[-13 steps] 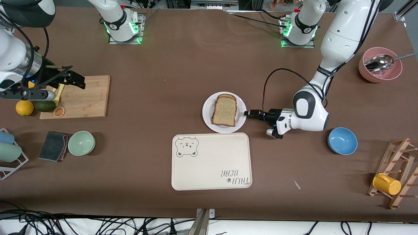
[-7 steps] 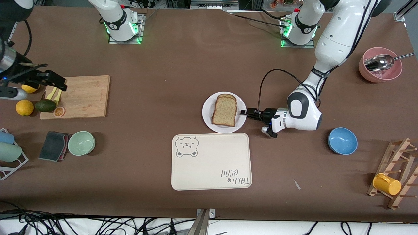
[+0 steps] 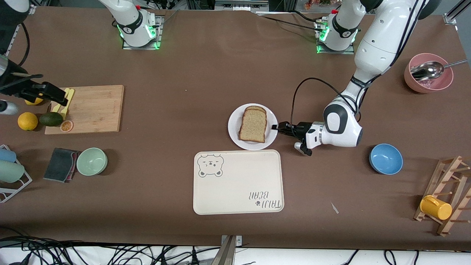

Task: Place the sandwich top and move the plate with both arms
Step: 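Grip the white plate rim with the left gripper, then slide the white plate with the left gripper onto the bear tray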

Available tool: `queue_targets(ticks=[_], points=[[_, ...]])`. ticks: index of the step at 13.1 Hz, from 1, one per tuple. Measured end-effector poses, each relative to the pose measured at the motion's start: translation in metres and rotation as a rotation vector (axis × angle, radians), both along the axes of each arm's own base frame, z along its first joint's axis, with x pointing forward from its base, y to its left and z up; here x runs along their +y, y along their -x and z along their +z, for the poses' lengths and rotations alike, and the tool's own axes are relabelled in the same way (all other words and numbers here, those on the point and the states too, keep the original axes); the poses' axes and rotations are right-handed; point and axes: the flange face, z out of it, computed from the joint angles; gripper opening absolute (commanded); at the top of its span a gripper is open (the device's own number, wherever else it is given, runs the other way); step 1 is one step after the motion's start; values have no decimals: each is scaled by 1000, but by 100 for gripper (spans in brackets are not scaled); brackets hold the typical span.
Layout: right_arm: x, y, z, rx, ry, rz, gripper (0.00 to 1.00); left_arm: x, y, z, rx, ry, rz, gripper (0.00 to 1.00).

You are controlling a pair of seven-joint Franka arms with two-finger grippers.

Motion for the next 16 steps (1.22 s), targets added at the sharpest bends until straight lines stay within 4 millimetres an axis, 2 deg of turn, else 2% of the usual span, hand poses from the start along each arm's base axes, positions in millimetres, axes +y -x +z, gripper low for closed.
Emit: queue_targets(ticks=[1,3,12,16], points=[[7,0,-1,1,0,8,100,0,0,0,-2,-1,1,1],[7,0,-2,3,0,7,100,0,0,0,-3,-1,0,0],[1,-1,-2,1,0,-12,100,4,-2,3,8,21,3,0],[5,-1,-17,51,-13,-9,100,11,-18,14,7,24,37,0]])
